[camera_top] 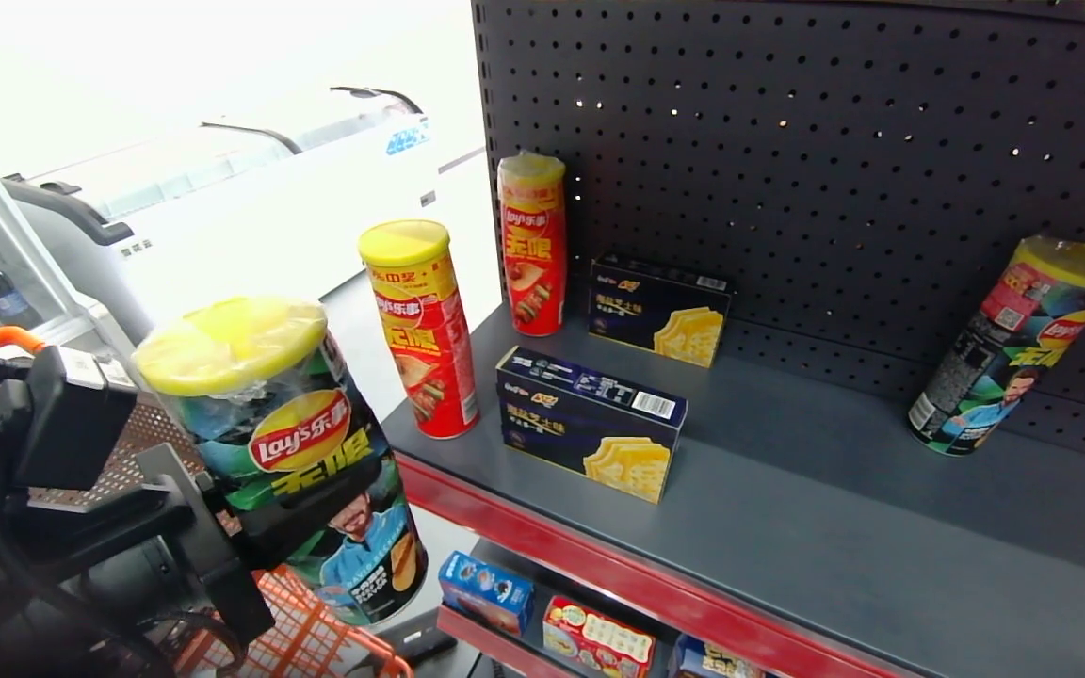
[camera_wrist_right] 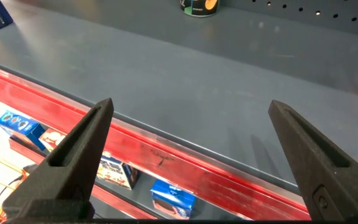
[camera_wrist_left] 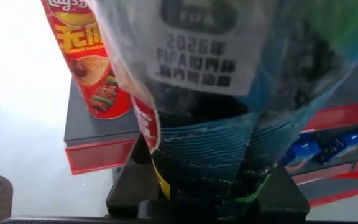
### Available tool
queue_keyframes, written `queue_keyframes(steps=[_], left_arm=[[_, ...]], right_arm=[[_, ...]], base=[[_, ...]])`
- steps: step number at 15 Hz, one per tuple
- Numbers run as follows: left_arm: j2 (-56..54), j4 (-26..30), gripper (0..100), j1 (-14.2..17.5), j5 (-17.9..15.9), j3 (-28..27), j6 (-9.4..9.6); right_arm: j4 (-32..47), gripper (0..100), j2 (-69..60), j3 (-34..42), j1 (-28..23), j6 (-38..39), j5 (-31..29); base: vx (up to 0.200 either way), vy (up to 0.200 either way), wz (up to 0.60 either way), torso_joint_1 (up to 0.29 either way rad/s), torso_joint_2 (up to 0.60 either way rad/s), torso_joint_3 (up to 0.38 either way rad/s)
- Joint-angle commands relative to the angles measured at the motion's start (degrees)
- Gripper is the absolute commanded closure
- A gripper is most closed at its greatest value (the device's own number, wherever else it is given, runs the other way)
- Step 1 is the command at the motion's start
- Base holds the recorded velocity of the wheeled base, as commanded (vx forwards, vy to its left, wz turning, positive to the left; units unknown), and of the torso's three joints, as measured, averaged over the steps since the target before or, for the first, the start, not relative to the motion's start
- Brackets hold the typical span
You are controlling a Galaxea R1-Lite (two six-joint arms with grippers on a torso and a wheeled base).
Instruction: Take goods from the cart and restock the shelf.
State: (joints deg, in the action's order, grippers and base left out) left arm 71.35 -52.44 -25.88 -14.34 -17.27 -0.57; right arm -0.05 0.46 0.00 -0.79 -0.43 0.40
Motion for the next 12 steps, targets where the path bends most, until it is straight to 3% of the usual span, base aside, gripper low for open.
queue_keyframes(steps=[1,2,3,5,12], left_arm=[[1.4,0.0,100,-1.5,-0.1,-0.4,-0.04],[1.7,0.0,100,-1.8,-0.5,-0.6,0.05],[2.8,-0.6,100,-2.1,-3.4,-0.7,0.31],[4.3,-0.6,100,-1.7,-5.0,-1.1,3.65],[5.5,-0.6,100,-2.2,-6.3,-3.6,3.65]], right_arm=[[0.0,0,0.1,0.0,0.0,0.0,0.0],[0.0,0,0.1,0.0,0.0,0.0,0.0],[0.0,0,0.1,0.0,0.0,0.0,0.0],[0.0,0,0.0,0.0,0.0,0.0,0.0],[0.0,0,0.1,0.0,0.0,0.0,0.0]], base=[[0.0,0.0,0.0,0.0,0.0,0.0],[0.0,0.0,0.0,0.0,0.0,0.0],[0.0,0.0,0.0,0.0,0.0,0.0],[0.0,0.0,0.0,0.0,0.0,0.0],[0.0,0.0,-0.6,0.003,0.0,0.003]])
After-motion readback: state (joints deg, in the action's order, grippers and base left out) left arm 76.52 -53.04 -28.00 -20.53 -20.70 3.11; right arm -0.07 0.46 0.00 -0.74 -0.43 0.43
